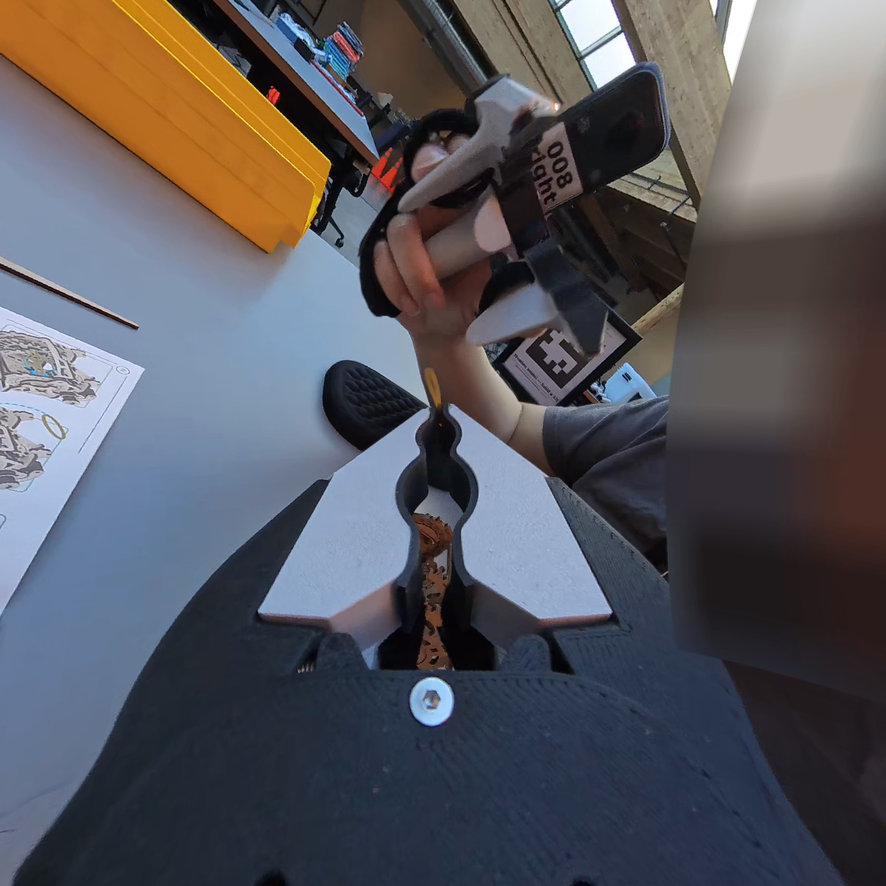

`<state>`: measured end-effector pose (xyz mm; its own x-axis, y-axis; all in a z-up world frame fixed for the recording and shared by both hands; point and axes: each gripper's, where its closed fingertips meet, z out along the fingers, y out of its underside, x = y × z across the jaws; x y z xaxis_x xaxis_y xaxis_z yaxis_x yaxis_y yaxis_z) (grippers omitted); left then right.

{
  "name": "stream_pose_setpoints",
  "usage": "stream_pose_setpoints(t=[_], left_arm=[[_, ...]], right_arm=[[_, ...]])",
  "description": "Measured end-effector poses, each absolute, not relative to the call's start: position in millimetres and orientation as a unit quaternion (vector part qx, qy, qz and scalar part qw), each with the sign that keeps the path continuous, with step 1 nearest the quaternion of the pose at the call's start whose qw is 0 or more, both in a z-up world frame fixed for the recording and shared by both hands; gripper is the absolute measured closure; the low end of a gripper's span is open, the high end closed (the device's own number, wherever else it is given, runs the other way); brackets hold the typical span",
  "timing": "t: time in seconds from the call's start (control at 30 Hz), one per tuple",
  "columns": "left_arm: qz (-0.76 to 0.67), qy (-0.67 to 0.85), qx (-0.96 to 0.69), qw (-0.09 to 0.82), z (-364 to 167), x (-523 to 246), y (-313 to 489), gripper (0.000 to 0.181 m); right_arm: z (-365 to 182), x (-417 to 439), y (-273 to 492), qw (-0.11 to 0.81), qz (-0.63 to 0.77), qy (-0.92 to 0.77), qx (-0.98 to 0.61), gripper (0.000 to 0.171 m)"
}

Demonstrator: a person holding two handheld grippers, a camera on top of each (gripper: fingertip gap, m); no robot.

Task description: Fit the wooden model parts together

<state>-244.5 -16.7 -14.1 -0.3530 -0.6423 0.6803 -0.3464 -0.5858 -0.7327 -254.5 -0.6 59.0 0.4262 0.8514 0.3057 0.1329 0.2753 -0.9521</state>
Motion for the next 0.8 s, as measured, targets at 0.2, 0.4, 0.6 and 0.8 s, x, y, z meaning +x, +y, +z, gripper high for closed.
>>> stream_pose_setpoints(t=[0.2,0.4,0.6,0.8], left_arm=[[-0.702,0.42,-0.564,0.111,-15,-254,-8,0.181],[-0.707,0.407,-0.569,0.106,-20,-255,-7,0.181],[-0.705,0.408,-0.57,0.106,-23,-254,-12,0.181],[-0.706,0.407,-0.57,0.105,-23,-254,-12,0.181]], right_arm=[[9,-280,-16,0.625,0.255,-0.514,-0.529,0.111],[-9,-282,-9,0.618,0.214,-0.519,-0.55,0.118],[-28,-288,-7,0.593,0.186,-0.542,-0.566,0.124],[-30,-285,-5,0.591,0.178,-0.541,-0.571,0.128]])
